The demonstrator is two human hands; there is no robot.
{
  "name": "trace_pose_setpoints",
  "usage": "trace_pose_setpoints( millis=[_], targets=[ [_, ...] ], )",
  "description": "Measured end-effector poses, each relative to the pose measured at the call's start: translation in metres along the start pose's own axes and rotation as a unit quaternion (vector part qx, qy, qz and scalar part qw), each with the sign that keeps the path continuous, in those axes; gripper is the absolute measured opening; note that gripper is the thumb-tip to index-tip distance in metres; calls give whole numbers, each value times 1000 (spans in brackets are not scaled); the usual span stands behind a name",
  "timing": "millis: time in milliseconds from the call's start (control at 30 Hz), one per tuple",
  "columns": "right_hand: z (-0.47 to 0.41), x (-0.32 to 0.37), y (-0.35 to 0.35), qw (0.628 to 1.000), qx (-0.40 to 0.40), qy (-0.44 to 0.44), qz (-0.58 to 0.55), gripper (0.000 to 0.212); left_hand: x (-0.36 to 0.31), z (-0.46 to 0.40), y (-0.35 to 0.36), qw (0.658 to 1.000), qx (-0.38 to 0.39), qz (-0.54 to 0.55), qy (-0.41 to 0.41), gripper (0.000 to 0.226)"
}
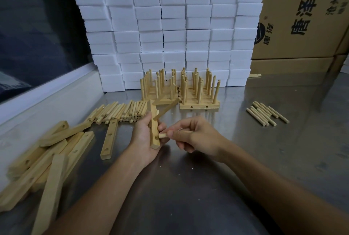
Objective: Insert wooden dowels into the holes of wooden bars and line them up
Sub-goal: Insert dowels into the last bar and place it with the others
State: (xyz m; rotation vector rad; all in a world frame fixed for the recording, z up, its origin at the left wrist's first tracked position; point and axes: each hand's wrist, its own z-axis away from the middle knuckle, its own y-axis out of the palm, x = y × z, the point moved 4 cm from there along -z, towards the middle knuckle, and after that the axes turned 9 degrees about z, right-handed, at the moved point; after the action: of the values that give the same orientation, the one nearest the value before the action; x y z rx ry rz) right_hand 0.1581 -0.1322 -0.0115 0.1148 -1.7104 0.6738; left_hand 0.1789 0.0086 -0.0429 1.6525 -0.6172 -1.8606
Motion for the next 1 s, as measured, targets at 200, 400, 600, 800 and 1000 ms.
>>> trace_pose_setpoints(
  millis=[200, 400, 600, 800, 1000],
  targets=[
    [-2, -1, 5, 998, -6, -22, 59, 15, 1, 1, 0, 1000, -15, 1, -5, 42],
    [1, 20, 4, 916, -27, -155, 369, 16, 3, 3, 3, 1000, -8, -6, -7, 46],
    [5, 32, 16, 810, -71, -231, 534, 24, 2, 6, 4, 1000, -16, 20, -12, 51],
    [2, 30, 17, 846, -90, -185, 491, 15, 3, 6, 5, 999, -22, -25, 10, 50],
    [-7, 10, 12, 950, -86, -23, 298, 18, 2, 6, 6, 994, -16, -102, 47, 48]
  ],
)
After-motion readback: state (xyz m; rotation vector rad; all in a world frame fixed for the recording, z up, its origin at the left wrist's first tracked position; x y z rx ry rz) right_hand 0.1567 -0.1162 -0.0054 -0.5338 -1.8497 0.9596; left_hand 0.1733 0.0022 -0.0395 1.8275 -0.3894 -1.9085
